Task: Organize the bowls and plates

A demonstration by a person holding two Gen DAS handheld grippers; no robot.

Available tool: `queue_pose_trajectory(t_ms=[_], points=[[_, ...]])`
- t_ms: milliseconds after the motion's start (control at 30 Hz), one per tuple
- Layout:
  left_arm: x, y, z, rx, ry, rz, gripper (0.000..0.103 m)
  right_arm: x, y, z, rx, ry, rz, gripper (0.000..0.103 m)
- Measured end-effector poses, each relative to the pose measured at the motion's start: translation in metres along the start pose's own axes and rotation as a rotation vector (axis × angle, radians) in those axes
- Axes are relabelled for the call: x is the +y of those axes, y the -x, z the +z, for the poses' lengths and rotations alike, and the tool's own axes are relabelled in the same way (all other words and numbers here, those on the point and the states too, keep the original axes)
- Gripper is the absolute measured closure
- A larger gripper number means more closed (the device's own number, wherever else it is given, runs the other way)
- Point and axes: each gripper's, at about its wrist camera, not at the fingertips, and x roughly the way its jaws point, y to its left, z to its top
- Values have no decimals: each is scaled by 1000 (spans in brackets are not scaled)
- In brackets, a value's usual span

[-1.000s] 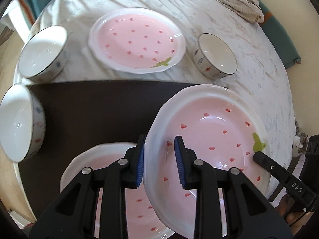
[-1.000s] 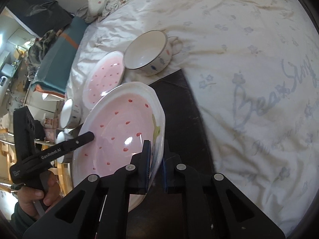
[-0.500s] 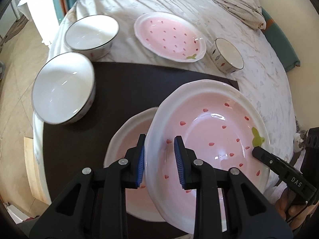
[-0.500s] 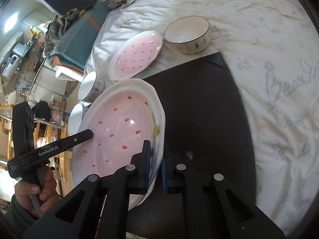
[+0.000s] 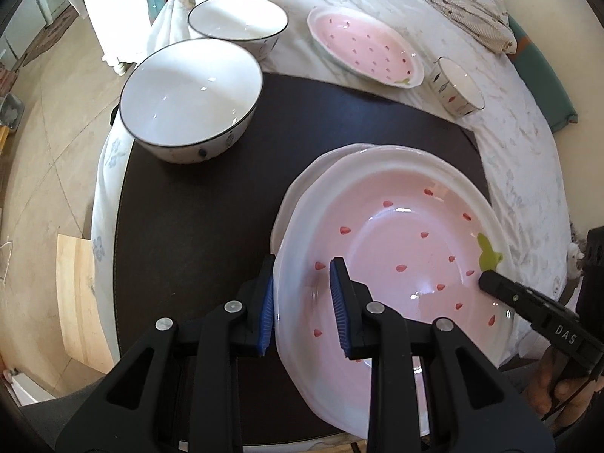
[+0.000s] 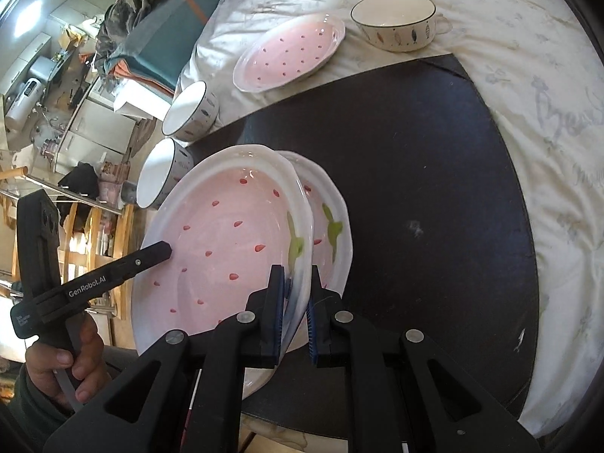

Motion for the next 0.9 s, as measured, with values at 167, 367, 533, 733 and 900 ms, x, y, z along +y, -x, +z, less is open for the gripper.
queue_pose_trajectory(t_ms=[167,367,533,733,900], points=[[9,-6,-1,6,13,11,80,5,-11,3,18,16,-12,90],[14,-16,-1,24,34,10,80,7,-27,4,49,14,-35,89],[11,-21,3,21,22,21,80,3,-31,5,55,-4,-49,88],[7,-28,8,27,17,42,80,-5,-40,9,64,-38,-68,86],[7,-35,9,44,18,51,80,-7,-41,10,62,-38,-84,86]])
